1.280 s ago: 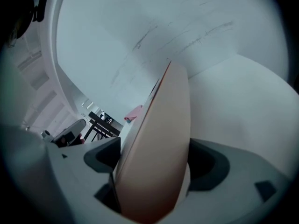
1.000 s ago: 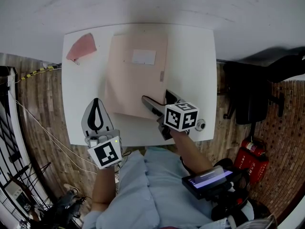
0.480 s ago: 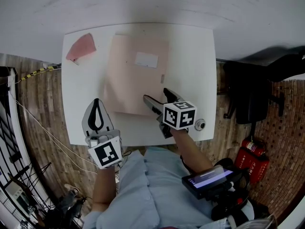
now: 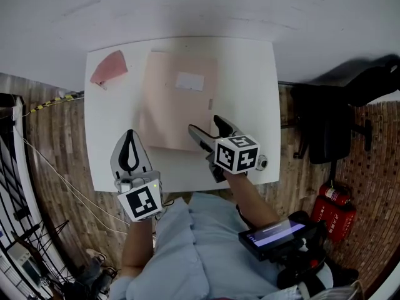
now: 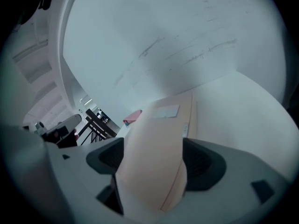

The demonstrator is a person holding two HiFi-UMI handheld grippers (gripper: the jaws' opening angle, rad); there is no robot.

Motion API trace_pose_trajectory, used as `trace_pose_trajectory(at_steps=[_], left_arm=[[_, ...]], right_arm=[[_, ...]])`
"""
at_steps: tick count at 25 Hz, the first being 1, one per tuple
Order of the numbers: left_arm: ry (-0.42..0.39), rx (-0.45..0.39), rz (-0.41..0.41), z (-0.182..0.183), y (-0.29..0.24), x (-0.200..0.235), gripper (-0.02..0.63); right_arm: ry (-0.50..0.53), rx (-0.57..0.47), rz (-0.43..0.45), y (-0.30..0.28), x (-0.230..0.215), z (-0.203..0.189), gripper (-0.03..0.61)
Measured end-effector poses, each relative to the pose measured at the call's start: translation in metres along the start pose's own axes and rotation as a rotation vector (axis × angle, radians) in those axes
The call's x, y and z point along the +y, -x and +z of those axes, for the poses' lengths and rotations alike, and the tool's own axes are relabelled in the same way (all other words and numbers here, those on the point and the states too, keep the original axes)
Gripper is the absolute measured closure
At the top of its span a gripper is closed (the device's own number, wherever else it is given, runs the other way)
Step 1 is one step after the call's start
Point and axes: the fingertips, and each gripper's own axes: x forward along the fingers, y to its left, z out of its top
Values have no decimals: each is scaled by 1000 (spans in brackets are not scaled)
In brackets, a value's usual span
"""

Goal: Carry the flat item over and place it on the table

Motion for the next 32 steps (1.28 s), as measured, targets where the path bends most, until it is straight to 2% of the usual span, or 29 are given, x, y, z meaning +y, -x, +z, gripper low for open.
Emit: trace_pose_trajectory(at_steps=[3, 6, 9, 12, 14, 17, 23, 32], left_arm=[[15, -46, -17, 12, 8, -2, 604], [39, -94, -42, 28, 16, -5, 604], [59, -144, -69, 51, 26, -7, 604], [78, -192, -89, 72, 36, -8, 604], [74, -226, -94, 85, 42, -7, 604], [73, -259, -107, 97, 47, -5, 604], [56, -295, -128, 110, 55, -3, 604], [49, -322, -158, 118, 64, -7, 604]], right_arm=[[69, -93, 10, 18, 21, 20, 242], [184, -203, 6, 38, 46, 45, 343], [304, -288, 8, 57, 75, 64, 370], [418, -372, -28, 79, 99, 79, 423], [481, -436, -69, 95, 110, 89, 489], [535, -518, -108, 115, 121, 99, 562], [548, -596, -148, 137, 126, 101, 574], [584, -631, -196, 151, 133, 99, 574]])
